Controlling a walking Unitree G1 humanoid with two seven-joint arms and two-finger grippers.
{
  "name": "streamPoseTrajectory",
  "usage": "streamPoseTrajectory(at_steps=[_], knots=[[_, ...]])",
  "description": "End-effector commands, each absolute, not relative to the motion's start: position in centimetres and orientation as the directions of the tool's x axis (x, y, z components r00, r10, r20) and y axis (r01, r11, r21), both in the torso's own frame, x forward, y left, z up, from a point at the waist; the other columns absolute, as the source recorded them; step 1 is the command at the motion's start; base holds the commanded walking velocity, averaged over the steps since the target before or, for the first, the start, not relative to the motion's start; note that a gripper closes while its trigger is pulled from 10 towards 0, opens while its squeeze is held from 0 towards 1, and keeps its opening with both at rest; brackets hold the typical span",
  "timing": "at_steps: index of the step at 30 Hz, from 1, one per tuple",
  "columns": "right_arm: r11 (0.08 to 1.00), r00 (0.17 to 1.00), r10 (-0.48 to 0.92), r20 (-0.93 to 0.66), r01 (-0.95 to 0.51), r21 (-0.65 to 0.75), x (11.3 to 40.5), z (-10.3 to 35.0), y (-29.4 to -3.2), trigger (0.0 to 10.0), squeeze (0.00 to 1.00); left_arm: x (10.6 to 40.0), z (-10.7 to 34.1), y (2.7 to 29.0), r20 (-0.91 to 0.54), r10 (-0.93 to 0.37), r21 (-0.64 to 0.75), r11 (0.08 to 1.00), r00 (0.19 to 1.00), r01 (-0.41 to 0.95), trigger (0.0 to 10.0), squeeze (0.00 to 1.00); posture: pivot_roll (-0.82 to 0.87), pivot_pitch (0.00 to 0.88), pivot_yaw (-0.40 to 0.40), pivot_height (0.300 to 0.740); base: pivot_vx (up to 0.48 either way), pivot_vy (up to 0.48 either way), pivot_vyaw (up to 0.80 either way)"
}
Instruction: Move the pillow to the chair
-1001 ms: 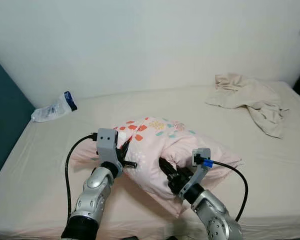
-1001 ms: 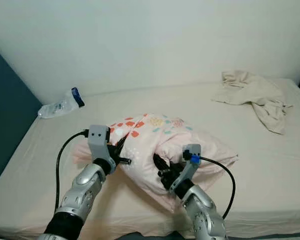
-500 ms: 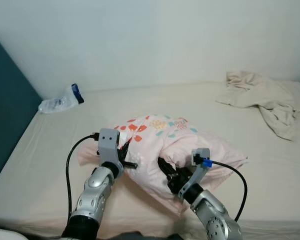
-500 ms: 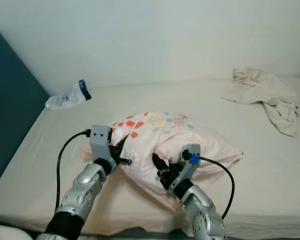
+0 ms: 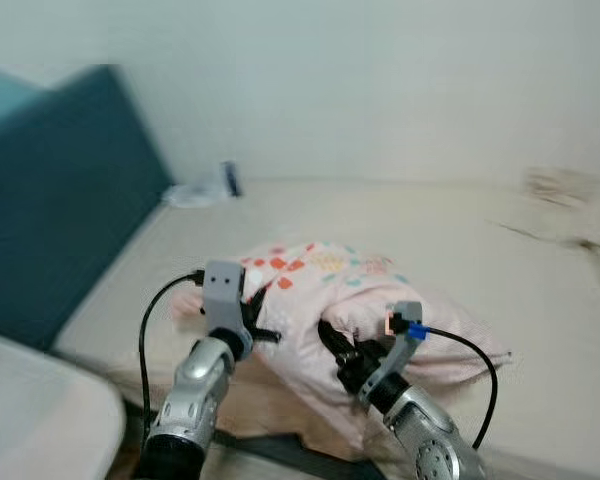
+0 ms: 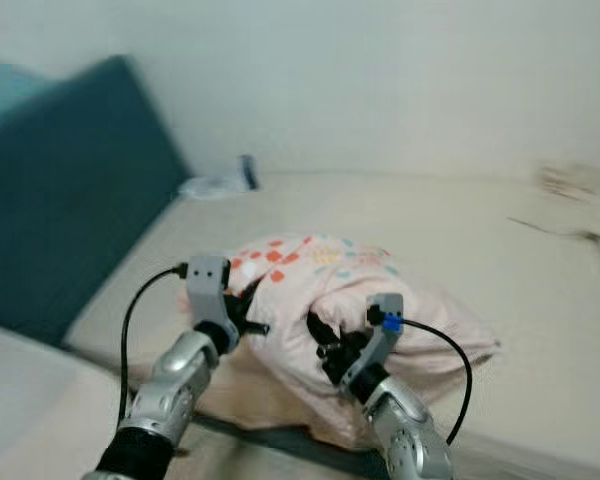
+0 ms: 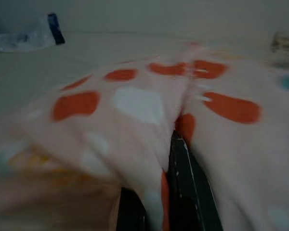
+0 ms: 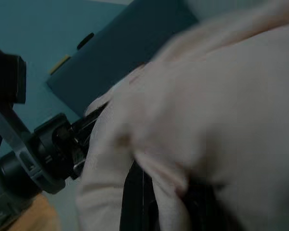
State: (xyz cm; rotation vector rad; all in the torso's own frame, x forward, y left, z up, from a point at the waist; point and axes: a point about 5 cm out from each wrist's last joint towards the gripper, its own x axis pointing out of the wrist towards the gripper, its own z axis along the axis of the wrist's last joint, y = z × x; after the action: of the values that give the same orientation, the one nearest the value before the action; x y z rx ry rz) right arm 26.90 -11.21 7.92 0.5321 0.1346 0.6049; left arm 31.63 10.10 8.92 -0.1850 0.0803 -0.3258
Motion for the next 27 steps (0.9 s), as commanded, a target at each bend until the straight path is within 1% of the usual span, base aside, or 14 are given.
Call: streamPoseTrajectory(at_steps=[1,4,5,7,8,11,13,14,18,27], knots=[[0.656,0.784,0.617,0.060,-0.556,0.510,26.92,8.47,-9.50,10.0,0.00,31.51,9.03,9.50,-0.036,-0.373,-0.176,0.916,0.927,0.361,10.0,0.00,-0.14,0.092,0.107,0.740,0.000,0.000,0.76],[0.659,0.787,0.614,0.057,-0.552,0.511,26.91,8.44,-9.50,10.0,0.00,31.46,9.05,9.42,-0.031,-0.383,-0.178,0.911,0.923,0.372,10.0,0.00,-0.14,0.091,0.108,0.740,0.000,0.000,0.76],[0.668,0.803,0.594,0.047,-0.526,0.526,27.04,8.30,-9.62,10.0,0.00,31.39,9.07,9.44,-0.028,-0.389,-0.175,0.909,0.921,0.378,10.0,0.00,-0.14,0.091,0.108,0.740,0.000,0.000,0.00],[0.666,0.808,0.588,0.046,-0.516,0.538,27.09,8.25,-9.66,10.0,0.00,31.37,9.09,9.45,-0.027,-0.390,-0.170,0.909,0.920,0.381,10.0,0.00,-0.14,0.091,0.108,0.740,0.000,0.000,0.00],[0.686,0.815,0.579,0.020,-0.500,0.528,27.22,8.00,-9.69,10.0,0.00,31.46,9.17,9.65,-0.027,-0.378,-0.169,0.914,0.925,0.369,10.0,0.00,-0.14,0.092,0.109,0.740,0.000,0.000,0.00],[0.688,0.815,0.579,0.020,-0.501,0.525,27.23,8.00,-9.69,10.0,0.00,31.50,9.19,9.73,-0.030,-0.373,-0.165,0.917,0.927,0.363,10.0,0.00,-0.14,0.092,0.110,0.740,0.187,0.000,0.00],[0.682,0.813,0.582,0.027,-0.505,0.529,27.16,8.06,-9.57,10.0,0.00,31.56,9.26,9.90,-0.026,-0.362,-0.177,0.919,0.932,0.352,10.0,0.00,-0.14,0.093,0.111,0.740,0.472,0.000,0.00],[0.688,0.814,0.581,0.018,-0.503,0.523,27.14,7.97,-9.53,10.0,0.00,31.55,9.28,9.91,-0.022,-0.359,-0.192,0.918,0.933,0.348,10.0,0.00,-0.14,0.093,0.111,0.740,0.000,0.000,0.00],[0.671,0.801,0.597,0.045,-0.529,0.519,27.02,8.17,-9.44,10.0,0.00,31.62,9.09,9.85,-0.049,-0.352,-0.161,0.926,0.935,0.341,10.0,0.00,-0.13,0.095,0.111,0.740,0.000,0.000,0.00],[0.662,0.783,0.619,0.060,-0.561,0.497,26.93,8.50,-9.19,10.0,0.00,31.63,8.90,9.94,-0.059,-0.349,-0.154,0.929,0.935,0.337,10.0,0.00,-0.13,0.094,0.114,0.740,0.000,0.000,0.75]])
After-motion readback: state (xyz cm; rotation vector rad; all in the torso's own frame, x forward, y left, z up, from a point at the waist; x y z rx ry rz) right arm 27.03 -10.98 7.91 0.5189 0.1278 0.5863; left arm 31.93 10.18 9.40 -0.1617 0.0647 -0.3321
